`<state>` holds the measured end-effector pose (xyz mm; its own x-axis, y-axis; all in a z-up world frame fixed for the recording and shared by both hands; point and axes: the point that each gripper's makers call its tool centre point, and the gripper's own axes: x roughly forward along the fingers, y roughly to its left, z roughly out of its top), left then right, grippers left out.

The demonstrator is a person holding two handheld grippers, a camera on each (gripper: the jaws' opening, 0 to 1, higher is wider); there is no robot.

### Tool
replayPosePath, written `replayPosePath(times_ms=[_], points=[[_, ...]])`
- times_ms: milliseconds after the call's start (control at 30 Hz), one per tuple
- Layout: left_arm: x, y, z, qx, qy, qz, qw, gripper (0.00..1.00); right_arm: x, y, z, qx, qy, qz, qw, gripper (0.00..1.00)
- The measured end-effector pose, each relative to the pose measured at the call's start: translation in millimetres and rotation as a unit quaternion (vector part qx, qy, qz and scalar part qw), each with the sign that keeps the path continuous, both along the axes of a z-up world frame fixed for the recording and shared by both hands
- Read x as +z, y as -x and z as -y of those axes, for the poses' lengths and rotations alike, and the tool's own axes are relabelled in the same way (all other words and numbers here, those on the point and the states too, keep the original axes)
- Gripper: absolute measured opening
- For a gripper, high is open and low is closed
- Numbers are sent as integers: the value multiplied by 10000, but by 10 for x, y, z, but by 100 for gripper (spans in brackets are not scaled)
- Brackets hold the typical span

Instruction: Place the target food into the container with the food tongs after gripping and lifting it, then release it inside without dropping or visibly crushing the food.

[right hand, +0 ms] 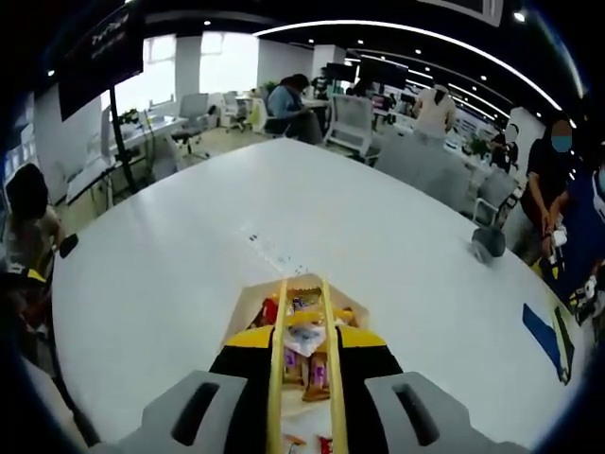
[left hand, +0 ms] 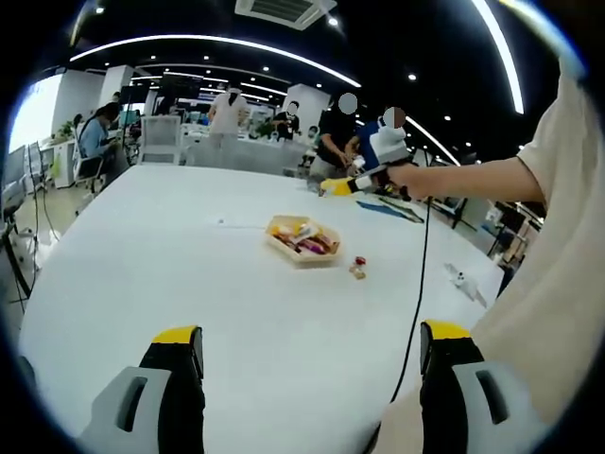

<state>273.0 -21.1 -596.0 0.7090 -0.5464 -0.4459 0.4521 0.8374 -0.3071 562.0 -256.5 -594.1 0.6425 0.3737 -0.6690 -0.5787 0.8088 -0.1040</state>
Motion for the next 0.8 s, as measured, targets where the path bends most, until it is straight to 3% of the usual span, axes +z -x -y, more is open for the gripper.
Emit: replayPosePath(times_ms=[800], points=[[-22,-2,0,-22,-5,-29,10000,95,22,-28,-2,-16,-44,91,9999,25]])
